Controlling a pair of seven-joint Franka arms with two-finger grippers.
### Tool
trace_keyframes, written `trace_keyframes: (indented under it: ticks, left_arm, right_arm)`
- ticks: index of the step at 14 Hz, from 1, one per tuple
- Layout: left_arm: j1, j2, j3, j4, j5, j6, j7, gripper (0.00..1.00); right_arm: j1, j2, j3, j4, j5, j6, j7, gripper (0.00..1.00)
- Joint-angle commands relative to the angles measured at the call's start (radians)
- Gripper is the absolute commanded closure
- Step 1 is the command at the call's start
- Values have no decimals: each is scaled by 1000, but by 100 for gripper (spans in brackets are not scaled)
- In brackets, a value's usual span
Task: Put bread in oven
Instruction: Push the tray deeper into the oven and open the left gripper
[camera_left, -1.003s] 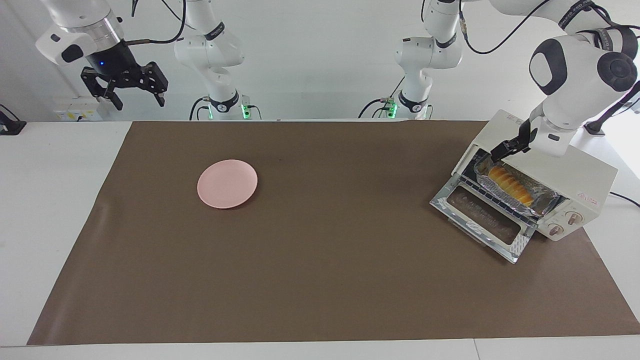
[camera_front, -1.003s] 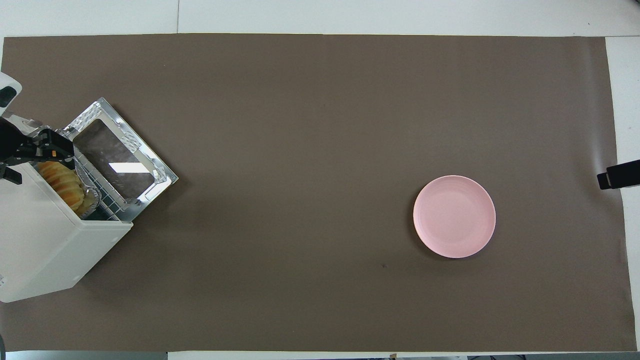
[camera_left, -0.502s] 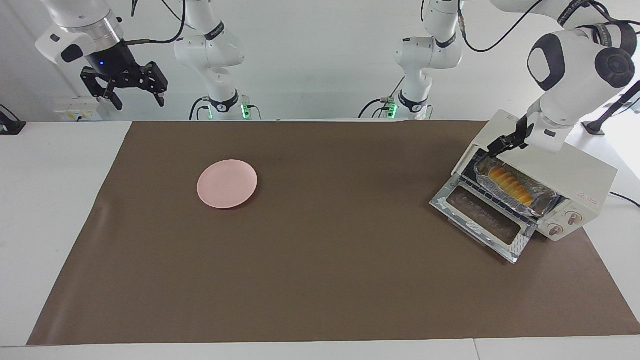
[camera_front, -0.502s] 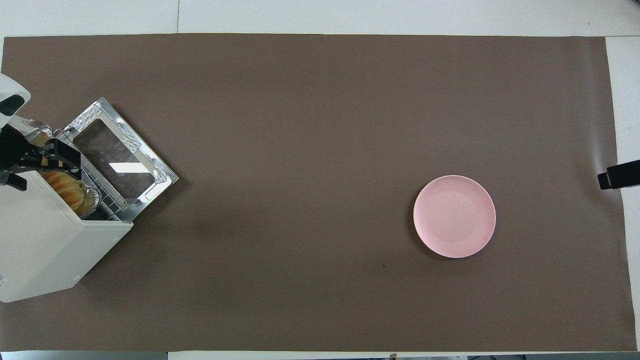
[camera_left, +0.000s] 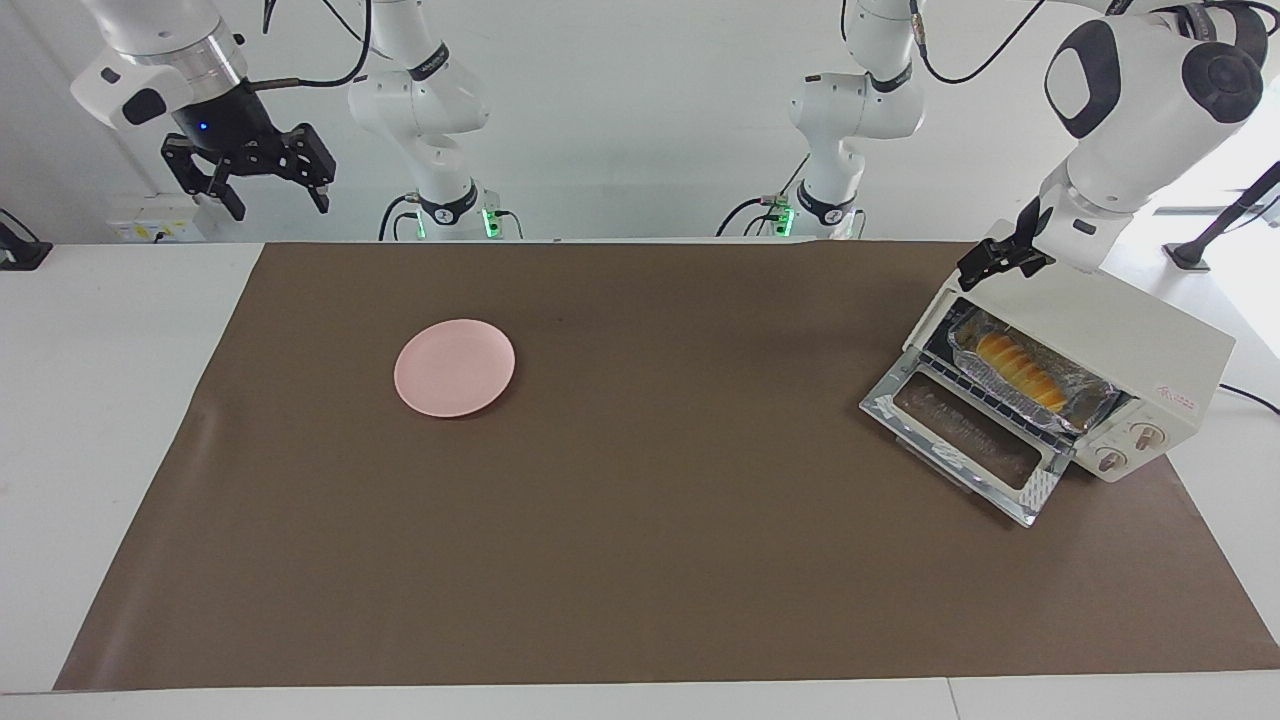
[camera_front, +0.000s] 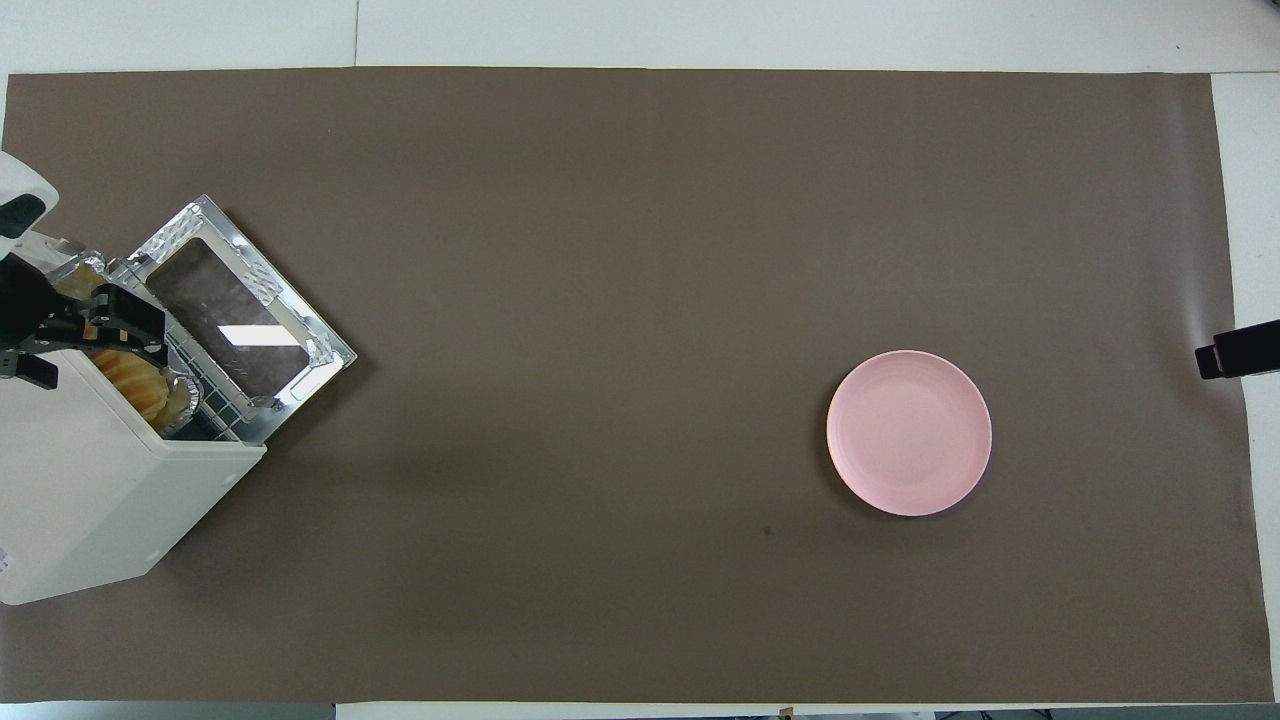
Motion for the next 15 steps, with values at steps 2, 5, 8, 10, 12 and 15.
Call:
trace_keyframes:
  ticks: [2,5,8,10,12,15]
  left_arm:
    - [130,15,-98,42,-10,-69,59,0]
    - [178,6,-163,64,-13,-68,63,0]
    - [178,3,-169,62,-24,-77,66,0]
    - [171,-15,-175,45,-27,-42,66,0]
    - [178,-14,-175,65,-53,-75,65,0]
    - [172,-9,-174,70,-52,-68,68,0]
  right_arm:
    - [-1,-26,2,-30,-4,2,14,0]
    - [-1,-26,2,-30,-4,2,14,0]
    - [-1,-26,2,-30,-4,2,14,0]
    - [-1,-26,2,-30,-6,2,14,0]
    - [-1,-26,2,-30,-4,2,14,0]
    - [-1,-26,2,-30,-4,2,14,0]
